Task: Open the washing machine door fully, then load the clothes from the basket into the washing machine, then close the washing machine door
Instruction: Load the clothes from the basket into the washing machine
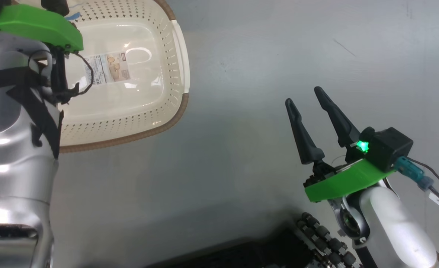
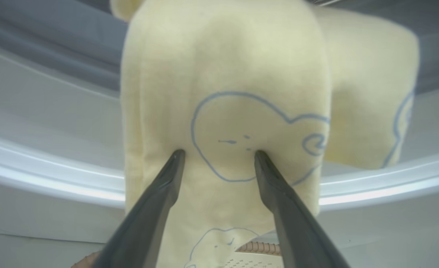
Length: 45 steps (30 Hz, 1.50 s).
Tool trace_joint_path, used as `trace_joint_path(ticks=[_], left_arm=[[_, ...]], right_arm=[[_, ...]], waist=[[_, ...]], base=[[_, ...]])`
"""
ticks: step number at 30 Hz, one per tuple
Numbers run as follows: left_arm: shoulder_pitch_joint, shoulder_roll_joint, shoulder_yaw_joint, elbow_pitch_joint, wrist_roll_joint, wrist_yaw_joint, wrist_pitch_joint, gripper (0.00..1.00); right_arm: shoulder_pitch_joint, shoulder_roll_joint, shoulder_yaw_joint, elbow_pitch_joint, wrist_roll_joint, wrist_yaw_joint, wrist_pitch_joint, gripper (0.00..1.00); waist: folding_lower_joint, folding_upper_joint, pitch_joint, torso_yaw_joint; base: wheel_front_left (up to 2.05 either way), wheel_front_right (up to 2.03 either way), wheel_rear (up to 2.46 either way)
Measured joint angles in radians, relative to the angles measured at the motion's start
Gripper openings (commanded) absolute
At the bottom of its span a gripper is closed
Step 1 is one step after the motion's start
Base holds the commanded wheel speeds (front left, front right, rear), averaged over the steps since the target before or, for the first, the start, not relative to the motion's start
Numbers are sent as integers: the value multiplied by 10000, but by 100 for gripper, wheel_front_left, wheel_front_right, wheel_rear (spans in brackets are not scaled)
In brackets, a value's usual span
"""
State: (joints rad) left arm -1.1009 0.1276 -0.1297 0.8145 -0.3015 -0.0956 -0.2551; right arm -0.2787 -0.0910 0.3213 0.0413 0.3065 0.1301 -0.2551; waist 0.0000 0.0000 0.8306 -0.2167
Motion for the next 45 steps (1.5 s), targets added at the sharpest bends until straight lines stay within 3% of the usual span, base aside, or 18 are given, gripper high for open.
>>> trace_joint_path(ticks=[4,5,7,9,15,16,17,18,30,45], left_arm=[[-91,-10,130,209,-4,0,0,100],[-97,-17,165,211,-4,2,0,94],[-97,-40,274,205,-4,10,0,53],[-93,-44,316,173,10,10,2,45],[128,-130,499,-357,221,-2,17,33],[180,-146,512,-491,255,-4,17,27],[221,-151,512,-665,345,-4,21,5],[257,-171,493,-690,447,-6,104,0],[729,-255,497,-1661,646,-184,-2,0],[-796,184,61,-635,909,-263,295,0]], right_arm=[[0,31,0,0,0,0,0,100],[0,40,0,8,0,0,0,100],[-4,56,0,15,0,0,0,100],[-21,58,-2,21,0,0,0,100],[-84,61,-125,31,0,0,0,100],[-93,59,-159,33,0,0,0,100],[-108,58,-190,33,0,0,0,100],[-120,56,-207,35,0,0,0,100],[-105,15,-221,251,2,0,0,100],[58,40,44,384,207,0,0,100]], waist=[[0,0,28,-29],[0,0,35,-32],[0,0,31,-15],[0,0,25,7],[0,0,-133,203],[0,0,-168,247],[0,0,-206,295],[0,0,-247,343],[0,0,-1076,667],[0,0,-1397,166]], base=[[0,0,0],[0,0,0],[0,0,0],[0,0,0],[0,0,0],[0,0,0],[0,0,0],[0,0,0],[0,0,0],[0,0,0]])
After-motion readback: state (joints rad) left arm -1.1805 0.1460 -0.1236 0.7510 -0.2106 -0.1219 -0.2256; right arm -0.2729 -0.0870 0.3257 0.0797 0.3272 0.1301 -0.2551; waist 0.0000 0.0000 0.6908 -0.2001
